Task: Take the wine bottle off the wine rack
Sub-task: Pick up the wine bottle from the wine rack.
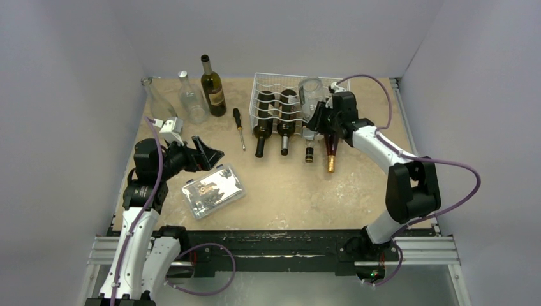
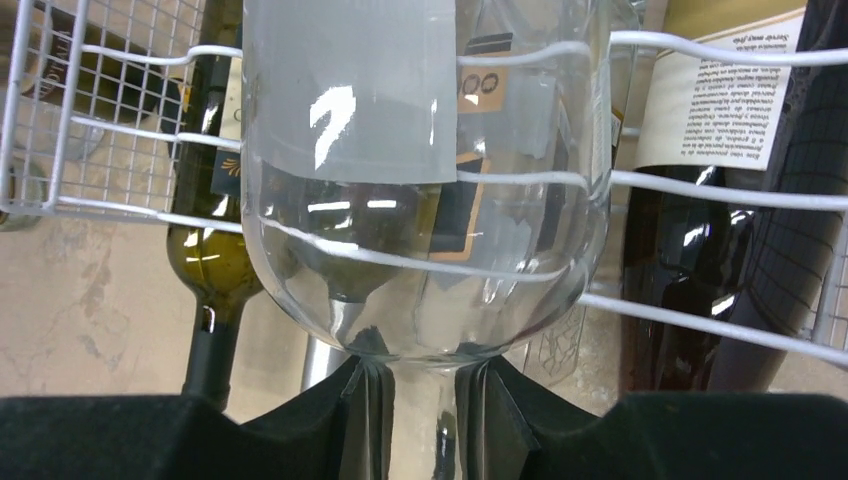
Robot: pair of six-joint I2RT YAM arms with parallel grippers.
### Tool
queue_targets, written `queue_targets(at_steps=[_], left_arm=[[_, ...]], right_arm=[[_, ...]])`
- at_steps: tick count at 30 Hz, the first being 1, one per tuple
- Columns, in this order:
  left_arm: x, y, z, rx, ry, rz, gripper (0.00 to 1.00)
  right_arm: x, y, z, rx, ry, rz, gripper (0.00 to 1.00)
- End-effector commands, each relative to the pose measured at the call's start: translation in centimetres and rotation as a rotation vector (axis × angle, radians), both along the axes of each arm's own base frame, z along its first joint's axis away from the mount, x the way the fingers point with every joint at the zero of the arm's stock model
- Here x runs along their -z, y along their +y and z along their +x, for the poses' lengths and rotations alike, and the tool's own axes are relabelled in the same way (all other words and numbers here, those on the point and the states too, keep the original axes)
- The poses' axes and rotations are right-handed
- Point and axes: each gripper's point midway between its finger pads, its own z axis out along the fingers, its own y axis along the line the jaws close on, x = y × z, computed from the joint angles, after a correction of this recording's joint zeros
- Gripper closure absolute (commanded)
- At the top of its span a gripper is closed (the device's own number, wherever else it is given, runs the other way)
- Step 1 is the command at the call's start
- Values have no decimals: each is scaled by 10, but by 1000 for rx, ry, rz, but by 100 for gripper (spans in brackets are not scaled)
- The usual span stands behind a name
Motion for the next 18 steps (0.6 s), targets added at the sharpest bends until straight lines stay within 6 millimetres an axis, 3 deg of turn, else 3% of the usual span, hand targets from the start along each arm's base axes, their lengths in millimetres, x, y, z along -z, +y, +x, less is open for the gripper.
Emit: queue_targets(at_steps=[1,8,18], left_arm=[[-5,0,0,9,-34,11,0],[-7,-4,-1,32,-46,-1,0],[-14,-11,-4,78,-80,-31,0]], right_arm=[[-85,5,10,-44,-249,138,100],[-115,-4,-4,-131,-321,285,100],[-135,-5,-29,-243,-379,348,100]])
